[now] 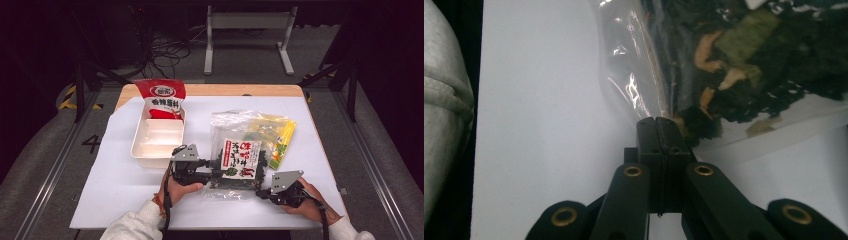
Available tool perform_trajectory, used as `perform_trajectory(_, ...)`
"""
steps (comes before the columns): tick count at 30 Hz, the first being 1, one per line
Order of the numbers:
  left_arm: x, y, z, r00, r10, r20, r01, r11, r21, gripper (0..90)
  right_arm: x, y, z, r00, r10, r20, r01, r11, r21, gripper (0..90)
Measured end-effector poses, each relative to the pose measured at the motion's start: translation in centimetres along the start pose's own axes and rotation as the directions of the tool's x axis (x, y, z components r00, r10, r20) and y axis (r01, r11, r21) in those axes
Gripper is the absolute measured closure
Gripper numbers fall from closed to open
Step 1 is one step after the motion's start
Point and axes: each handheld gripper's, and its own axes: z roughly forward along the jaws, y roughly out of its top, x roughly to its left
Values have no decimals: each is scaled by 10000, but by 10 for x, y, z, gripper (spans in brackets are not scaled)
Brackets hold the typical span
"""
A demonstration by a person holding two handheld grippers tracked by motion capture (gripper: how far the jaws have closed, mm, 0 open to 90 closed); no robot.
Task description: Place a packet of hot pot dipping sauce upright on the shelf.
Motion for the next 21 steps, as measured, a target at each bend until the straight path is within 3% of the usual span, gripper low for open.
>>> perform_trajectory(2, 4, 0, 7, 9996, -269, -131, 270, 9996, 129, 435, 1, 1, 0, 9998, -194, 46, 194, 9998, 41, 900)
perform_trajectory(3, 4, 0, 7, 9996, -269, -131, 270, 9996, 129, 419, 1, 0, 0, 9998, -214, 48, 214, 9998, 43, 900)
perform_trajectory(4, 8, 1, 11, 9983, -563, 121, 563, 9984, -9, 400, 1, 0, 0, 9997, -248, 33, 248, 9997, 38, 900)
perform_trajectory(9, 16, 4, 21, 9955, -939, 120, 938, 9955, 89, 364, 1, 0, 0, 9987, -513, 14, 513, 9987, 60, 900)
perform_trajectory(11, 22, 4, 24, 9916, -1260, 285, 1260, 9920, 22, 373, 1, -1, 0, 9979, -648, 9, 648, 9979, -21, 900)
perform_trajectory(13, 26, 4, 24, 9875, -1500, 481, 1508, 9885, -132, 517, 1, -1, 0, 9977, -683, 4, 683, 9977, -13, 900)
perform_trajectory(18, 20, 9, 17, 9885, -1085, 1051, 1134, 9927, -420, 639, 2, -1, 0, 9973, -721, 120, 722, 9974, -85, 900)
perform_trajectory(21, 7, 15, 10, 9927, -356, 1153, 404, 9984, -391, 663, 1, -4, 0, 9986, -530, 61, 531, 9983, -255, 894)
